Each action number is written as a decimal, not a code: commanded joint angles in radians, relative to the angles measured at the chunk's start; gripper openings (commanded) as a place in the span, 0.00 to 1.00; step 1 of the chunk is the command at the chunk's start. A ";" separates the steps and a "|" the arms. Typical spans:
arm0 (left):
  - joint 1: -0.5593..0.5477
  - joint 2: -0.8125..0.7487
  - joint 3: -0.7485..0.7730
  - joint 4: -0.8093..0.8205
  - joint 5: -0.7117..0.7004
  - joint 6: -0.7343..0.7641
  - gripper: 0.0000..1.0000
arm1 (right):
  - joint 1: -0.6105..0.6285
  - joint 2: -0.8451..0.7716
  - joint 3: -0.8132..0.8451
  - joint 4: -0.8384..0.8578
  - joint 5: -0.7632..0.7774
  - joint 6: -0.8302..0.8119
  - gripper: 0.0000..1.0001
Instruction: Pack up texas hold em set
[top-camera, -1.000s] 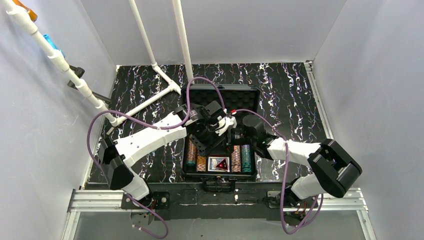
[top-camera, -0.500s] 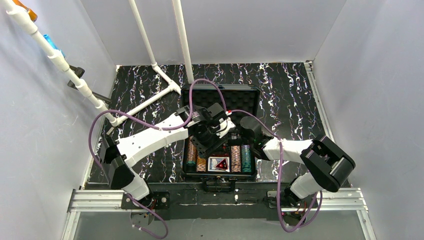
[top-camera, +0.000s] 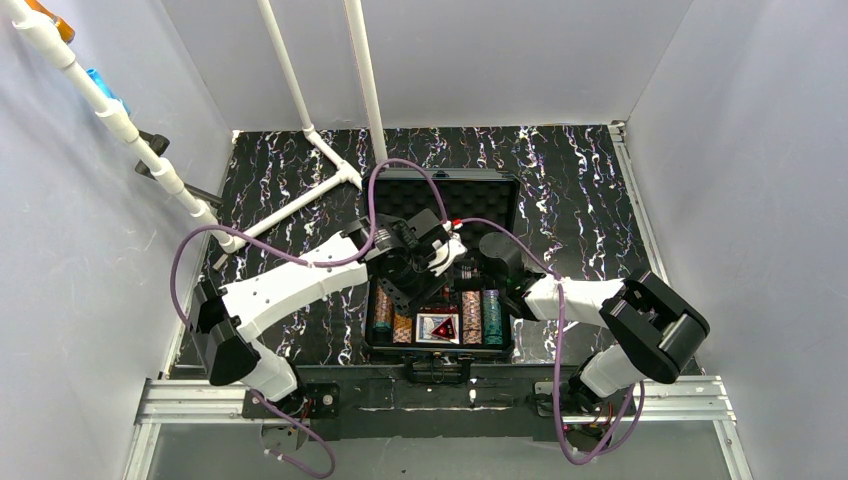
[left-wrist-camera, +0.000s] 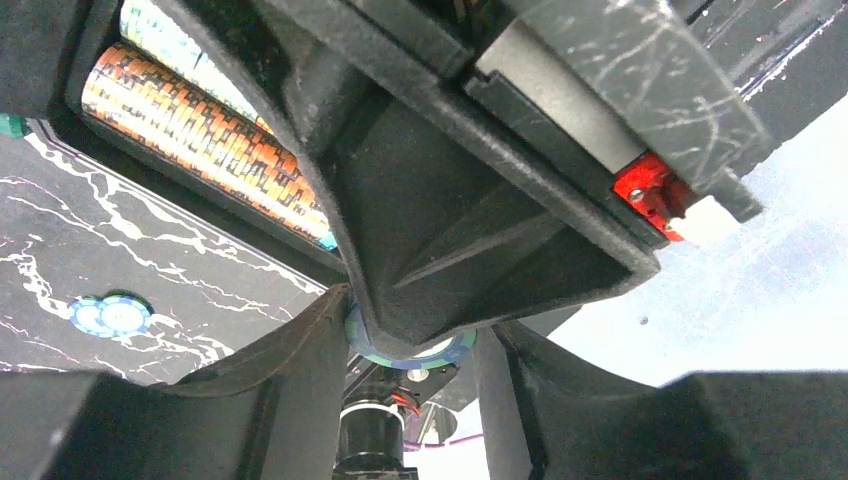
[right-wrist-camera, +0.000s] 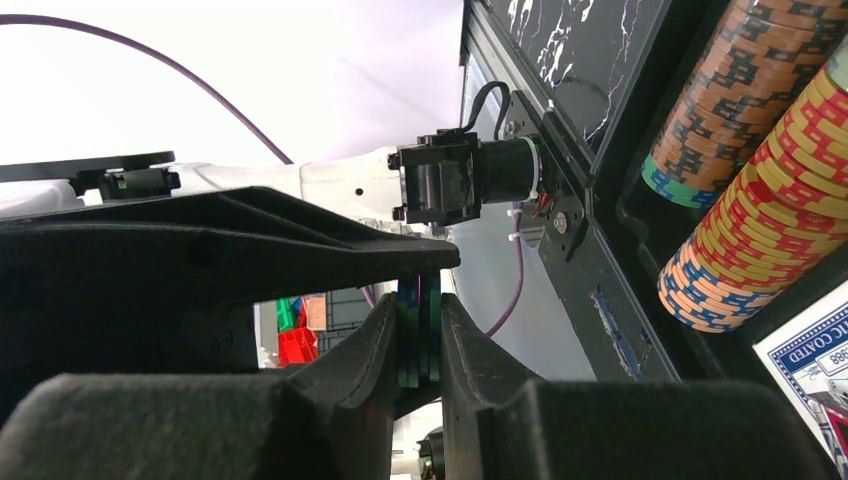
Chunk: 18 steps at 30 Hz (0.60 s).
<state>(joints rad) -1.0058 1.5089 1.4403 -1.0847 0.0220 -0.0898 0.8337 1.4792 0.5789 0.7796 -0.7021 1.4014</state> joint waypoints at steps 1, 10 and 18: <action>0.009 -0.054 -0.034 0.095 -0.111 -0.023 0.61 | 0.032 -0.052 0.047 0.001 -0.012 -0.052 0.01; 0.071 -0.255 -0.103 0.129 -0.113 -0.104 0.94 | 0.033 -0.042 0.120 -0.247 0.035 -0.251 0.01; 0.243 -0.684 -0.249 0.055 -0.334 -0.351 0.96 | 0.094 -0.036 0.278 -0.643 0.226 -0.817 0.01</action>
<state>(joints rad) -0.8107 0.9883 1.2500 -0.9464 -0.1157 -0.2694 0.8795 1.4452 0.7530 0.3363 -0.5844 0.9389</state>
